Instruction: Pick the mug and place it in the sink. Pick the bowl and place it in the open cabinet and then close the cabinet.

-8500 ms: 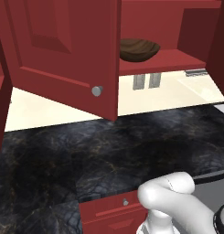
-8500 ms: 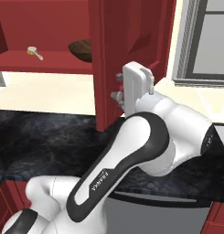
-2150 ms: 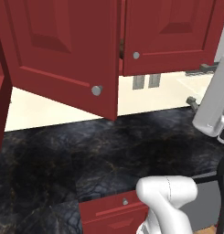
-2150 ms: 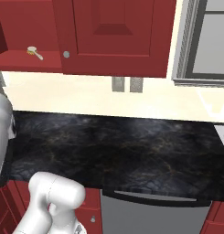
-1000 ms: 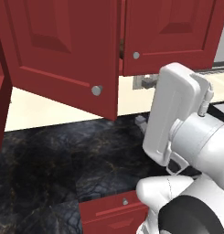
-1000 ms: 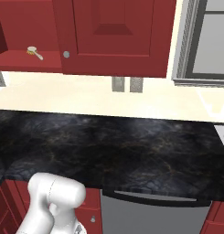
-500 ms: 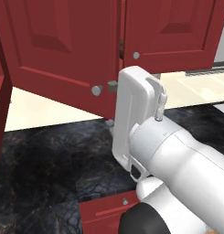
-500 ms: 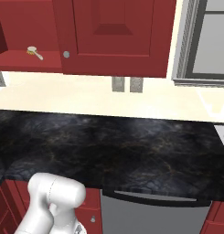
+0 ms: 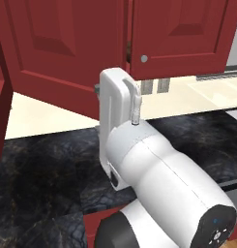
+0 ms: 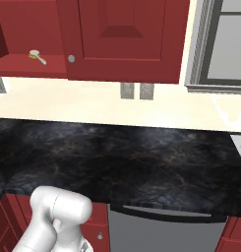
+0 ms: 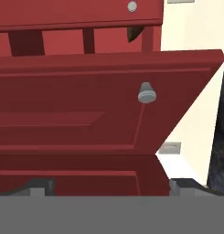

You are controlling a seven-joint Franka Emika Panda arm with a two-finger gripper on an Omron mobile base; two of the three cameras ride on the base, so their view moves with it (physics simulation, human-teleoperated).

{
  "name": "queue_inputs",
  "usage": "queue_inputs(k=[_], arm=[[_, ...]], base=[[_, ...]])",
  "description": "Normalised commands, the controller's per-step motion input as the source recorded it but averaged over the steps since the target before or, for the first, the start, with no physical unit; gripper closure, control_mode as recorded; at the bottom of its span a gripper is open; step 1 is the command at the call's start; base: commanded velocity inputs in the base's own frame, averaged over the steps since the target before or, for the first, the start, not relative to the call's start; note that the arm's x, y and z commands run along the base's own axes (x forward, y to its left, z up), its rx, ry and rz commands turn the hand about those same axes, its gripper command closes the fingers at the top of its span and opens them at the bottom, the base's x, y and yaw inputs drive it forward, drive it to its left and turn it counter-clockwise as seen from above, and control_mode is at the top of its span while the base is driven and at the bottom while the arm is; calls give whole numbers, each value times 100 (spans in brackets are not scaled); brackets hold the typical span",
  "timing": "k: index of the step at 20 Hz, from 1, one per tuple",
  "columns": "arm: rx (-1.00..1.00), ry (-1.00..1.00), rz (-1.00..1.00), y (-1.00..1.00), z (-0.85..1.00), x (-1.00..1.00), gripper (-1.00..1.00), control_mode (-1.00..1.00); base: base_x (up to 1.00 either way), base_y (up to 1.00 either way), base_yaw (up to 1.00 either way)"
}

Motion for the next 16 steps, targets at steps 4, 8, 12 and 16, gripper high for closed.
queue_inputs(k=[4,8,12,16], arm=[[0,5,-13,0,0,23,-100,-100],[1,2,-13,-3,0,18,-100,-100],[5,0,-11,-12,0,0,-100,-100],[2,0,-12,0,0,14,-100,-100]], base=[[0,0,0],[0,0,0],[0,0,0],[0,0,0]])
